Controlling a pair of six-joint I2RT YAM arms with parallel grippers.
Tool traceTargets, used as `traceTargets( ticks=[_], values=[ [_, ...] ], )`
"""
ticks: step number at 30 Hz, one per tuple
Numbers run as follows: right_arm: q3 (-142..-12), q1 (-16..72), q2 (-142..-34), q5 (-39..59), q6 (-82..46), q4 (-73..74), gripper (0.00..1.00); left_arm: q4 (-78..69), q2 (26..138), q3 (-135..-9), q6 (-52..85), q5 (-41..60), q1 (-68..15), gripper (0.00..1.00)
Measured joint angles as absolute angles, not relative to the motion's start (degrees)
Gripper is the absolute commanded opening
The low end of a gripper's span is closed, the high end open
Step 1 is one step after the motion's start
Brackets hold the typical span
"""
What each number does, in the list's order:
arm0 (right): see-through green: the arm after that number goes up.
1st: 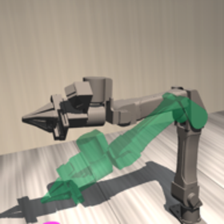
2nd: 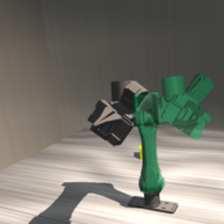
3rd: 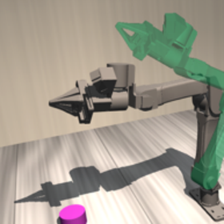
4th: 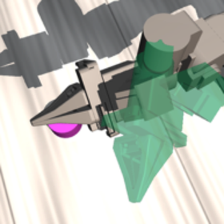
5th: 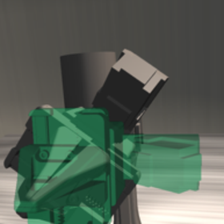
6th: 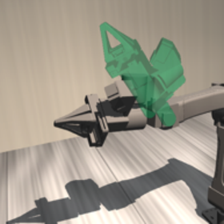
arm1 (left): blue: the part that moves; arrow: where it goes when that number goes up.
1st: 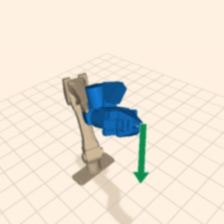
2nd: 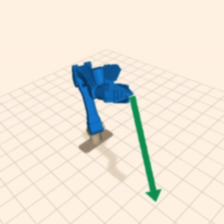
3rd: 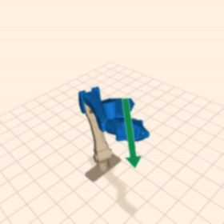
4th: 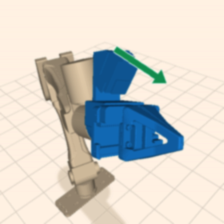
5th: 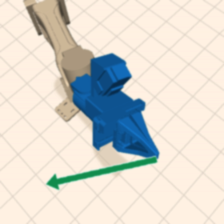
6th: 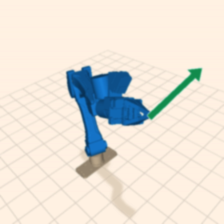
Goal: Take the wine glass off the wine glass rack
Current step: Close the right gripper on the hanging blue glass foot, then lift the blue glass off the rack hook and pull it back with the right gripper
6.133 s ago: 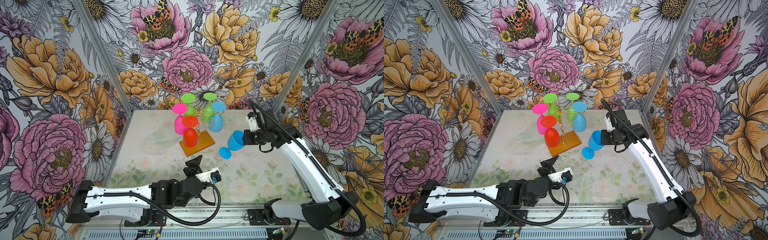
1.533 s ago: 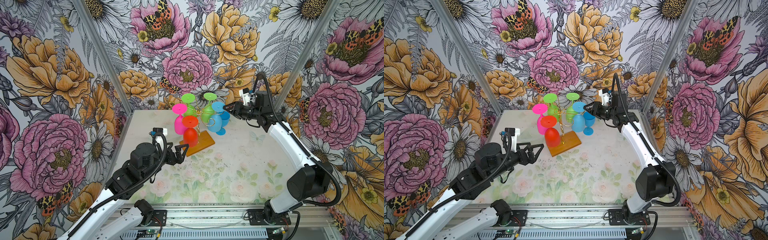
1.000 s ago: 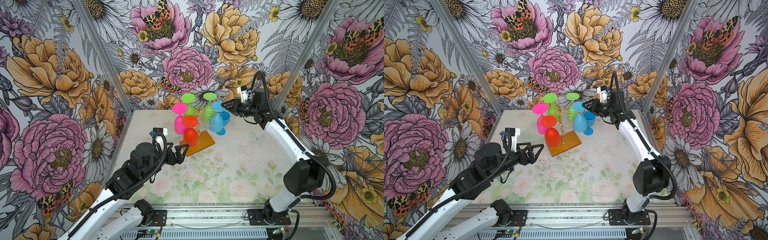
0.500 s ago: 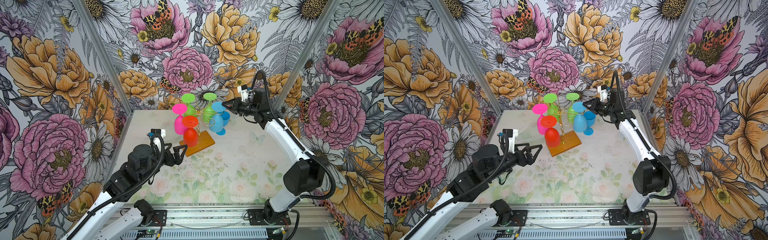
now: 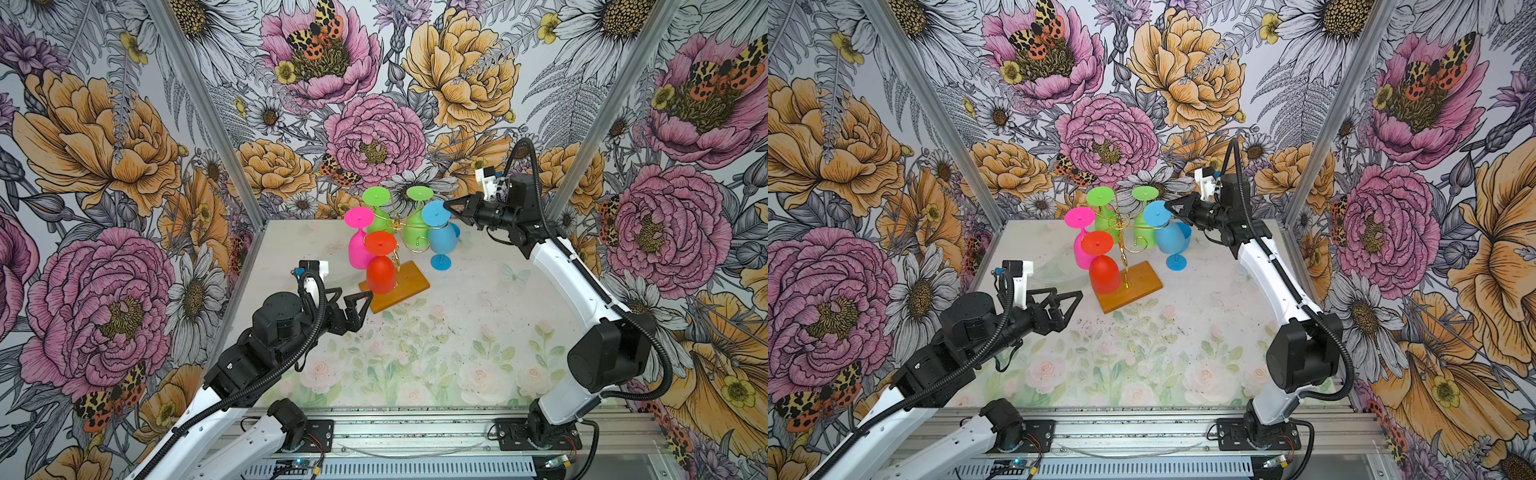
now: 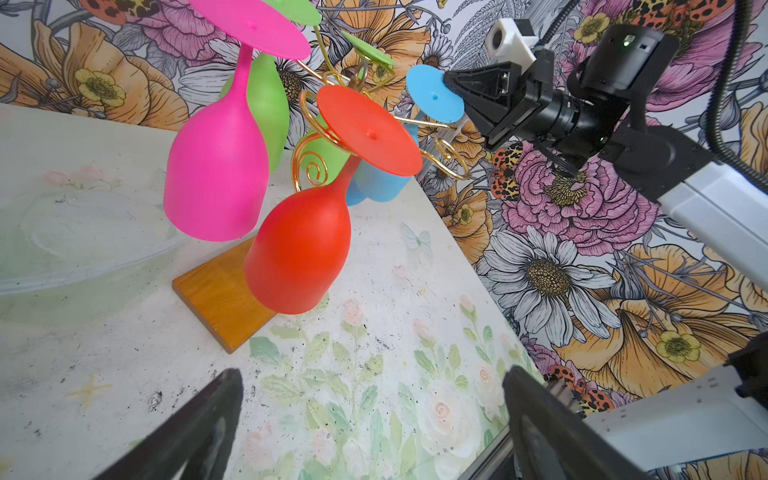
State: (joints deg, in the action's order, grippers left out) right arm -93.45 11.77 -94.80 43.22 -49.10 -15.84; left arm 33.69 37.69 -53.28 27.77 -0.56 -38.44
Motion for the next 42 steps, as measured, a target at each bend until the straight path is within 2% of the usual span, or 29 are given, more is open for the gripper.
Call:
traceTargets(
  ticks=[26,42],
  values=[
    [-83.61,10.87,-86.96,44.71,-54.06,-9.89,0.0,33.71,37.5,-53.01,27.77,-0.56,-38.33,0.99],
    [-83.85,13.69,-88.99,45.89,-56.12,-6.28,0.0,33.71,35.55,-52.9,28.23,-0.56,-38.33,0.99]
  ],
)
